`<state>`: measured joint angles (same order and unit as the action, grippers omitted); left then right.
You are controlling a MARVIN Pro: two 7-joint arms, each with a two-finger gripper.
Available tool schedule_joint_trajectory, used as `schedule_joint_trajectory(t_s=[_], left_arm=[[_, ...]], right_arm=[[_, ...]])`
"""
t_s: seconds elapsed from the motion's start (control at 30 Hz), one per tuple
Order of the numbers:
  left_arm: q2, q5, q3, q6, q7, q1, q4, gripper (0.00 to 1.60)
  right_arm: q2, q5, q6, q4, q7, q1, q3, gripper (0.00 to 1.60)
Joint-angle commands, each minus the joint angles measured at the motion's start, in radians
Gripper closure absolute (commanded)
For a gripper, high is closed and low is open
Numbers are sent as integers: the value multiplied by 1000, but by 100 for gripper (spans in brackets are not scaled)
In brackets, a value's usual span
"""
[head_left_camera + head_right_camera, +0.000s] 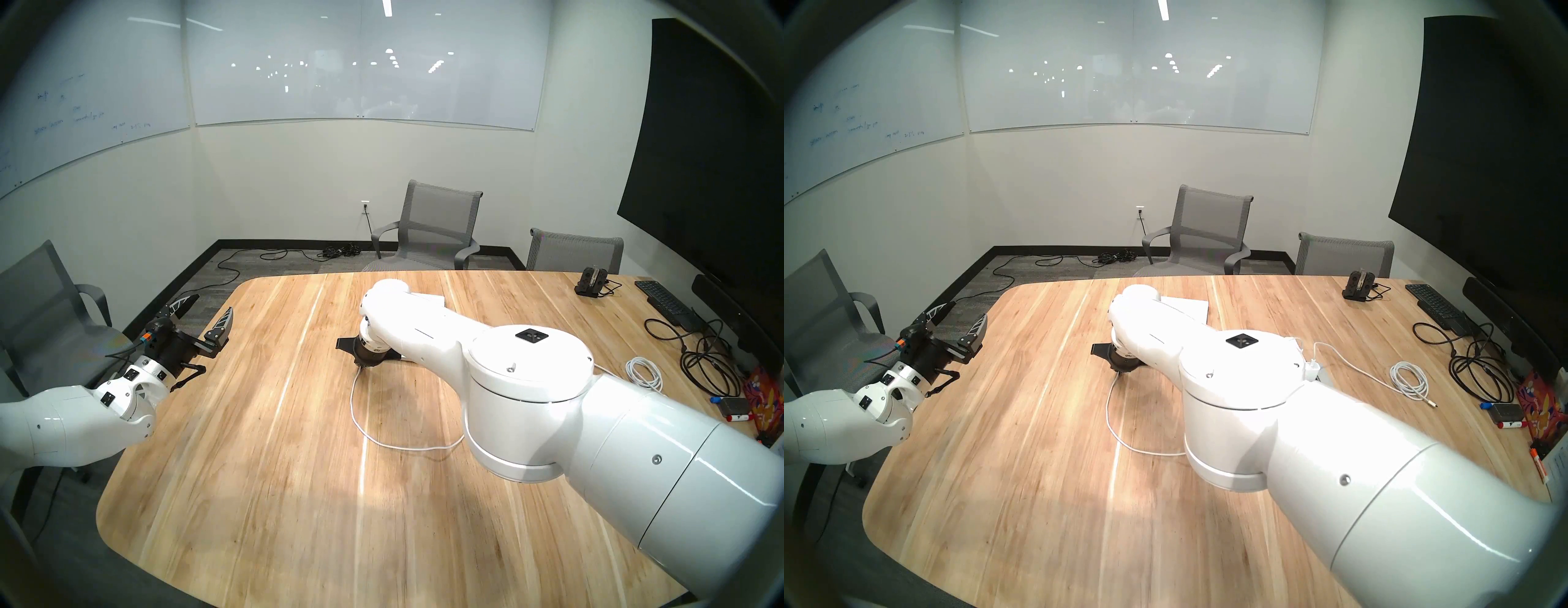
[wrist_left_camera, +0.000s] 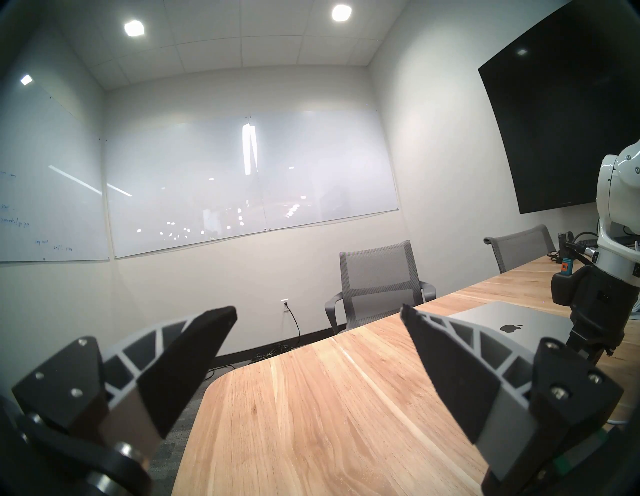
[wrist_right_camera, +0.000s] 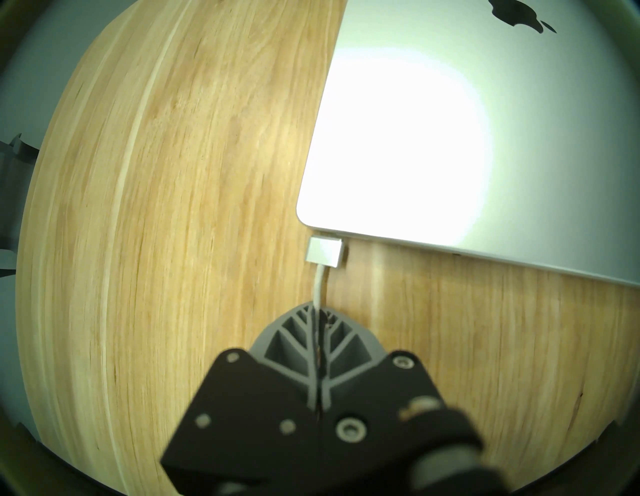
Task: Plug the charging cable into the port of a MacBook
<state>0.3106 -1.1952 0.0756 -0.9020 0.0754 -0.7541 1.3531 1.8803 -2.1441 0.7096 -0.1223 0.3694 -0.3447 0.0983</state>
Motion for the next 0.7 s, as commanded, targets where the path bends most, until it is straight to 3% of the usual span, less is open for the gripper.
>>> schedule_joint_trajectory(t_s=[0.0, 0.67], left_arm=[[-1, 1, 13, -6, 1, 15, 2, 0], [-1, 1, 13, -7, 1, 15, 2, 0]], right_arm=[[-9, 1, 15, 4, 2, 9, 1, 160], [-35, 9, 64, 2, -26, 17, 5, 160]])
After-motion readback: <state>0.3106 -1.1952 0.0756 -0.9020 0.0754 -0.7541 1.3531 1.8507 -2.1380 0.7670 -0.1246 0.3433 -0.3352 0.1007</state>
